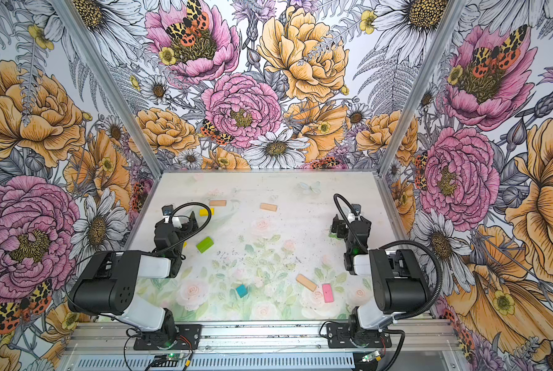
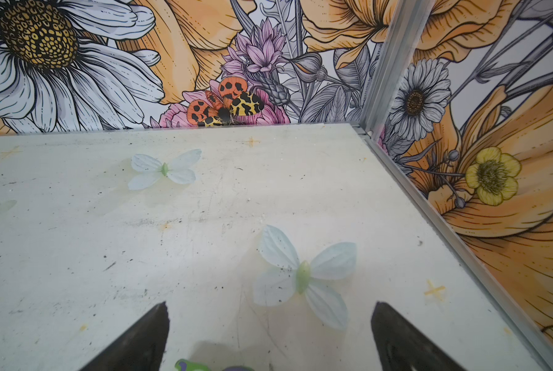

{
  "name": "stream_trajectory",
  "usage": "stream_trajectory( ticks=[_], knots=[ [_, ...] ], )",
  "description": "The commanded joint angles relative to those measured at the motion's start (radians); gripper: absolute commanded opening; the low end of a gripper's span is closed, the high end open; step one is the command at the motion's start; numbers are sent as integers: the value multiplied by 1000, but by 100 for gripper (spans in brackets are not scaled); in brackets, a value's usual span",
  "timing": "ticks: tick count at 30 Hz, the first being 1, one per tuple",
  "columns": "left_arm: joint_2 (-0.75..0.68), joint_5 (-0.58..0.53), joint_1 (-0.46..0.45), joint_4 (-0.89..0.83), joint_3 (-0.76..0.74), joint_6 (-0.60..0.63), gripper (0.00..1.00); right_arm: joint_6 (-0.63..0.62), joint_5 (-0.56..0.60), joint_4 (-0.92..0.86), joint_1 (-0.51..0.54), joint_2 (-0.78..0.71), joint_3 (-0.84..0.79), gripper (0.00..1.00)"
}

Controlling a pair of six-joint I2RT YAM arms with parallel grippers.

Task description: Build the wood block tower

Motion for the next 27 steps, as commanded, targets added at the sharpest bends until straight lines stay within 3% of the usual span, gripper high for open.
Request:
stream_trajectory(
  ticks=[1, 27],
  knots=[
    [-2, 22, 7, 12, 14, -12, 99, -9, 1, 8, 7, -7, 22, 100],
    [-2, 30, 11, 12, 14, -13, 99, -9, 5, 11, 10, -9, 19, 100]
  ],
)
